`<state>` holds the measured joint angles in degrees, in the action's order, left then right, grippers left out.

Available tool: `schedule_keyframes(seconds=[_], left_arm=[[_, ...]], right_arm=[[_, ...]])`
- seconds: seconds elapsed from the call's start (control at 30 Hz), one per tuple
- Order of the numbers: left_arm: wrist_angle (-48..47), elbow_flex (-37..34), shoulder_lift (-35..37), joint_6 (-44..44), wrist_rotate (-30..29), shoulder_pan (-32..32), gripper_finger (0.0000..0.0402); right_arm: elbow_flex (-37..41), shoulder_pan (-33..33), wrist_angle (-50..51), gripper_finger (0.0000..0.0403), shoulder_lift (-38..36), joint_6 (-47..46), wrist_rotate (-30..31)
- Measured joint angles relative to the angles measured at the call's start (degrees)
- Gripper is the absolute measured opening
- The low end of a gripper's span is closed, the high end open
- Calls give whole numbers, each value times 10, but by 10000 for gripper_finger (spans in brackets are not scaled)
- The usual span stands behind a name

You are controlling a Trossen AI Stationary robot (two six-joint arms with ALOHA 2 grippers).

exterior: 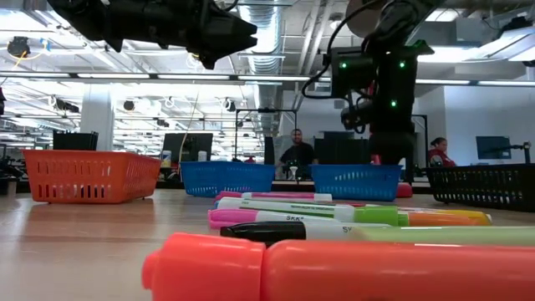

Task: Pick & Place Markers
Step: Put the top large light green highlighter pen into the right blue bin

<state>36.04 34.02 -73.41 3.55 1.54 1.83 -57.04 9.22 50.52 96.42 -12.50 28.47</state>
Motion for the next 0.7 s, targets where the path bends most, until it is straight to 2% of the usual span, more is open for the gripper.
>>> schedule_keyframes(seconds=[0.3, 0.5, 0.7], left_arm=[[-1, 0, 0, 0, 0, -18, 155], [-4, 0, 0, -25, 0, -26, 155], [-7, 0, 0, -41, 0, -26, 155]], right_arm=[[-4, 2, -51, 88, -1, 65, 16], [-28, 2, -48, 88, -4, 70, 12], [-36, 2, -73, 88, -5, 69, -45]])
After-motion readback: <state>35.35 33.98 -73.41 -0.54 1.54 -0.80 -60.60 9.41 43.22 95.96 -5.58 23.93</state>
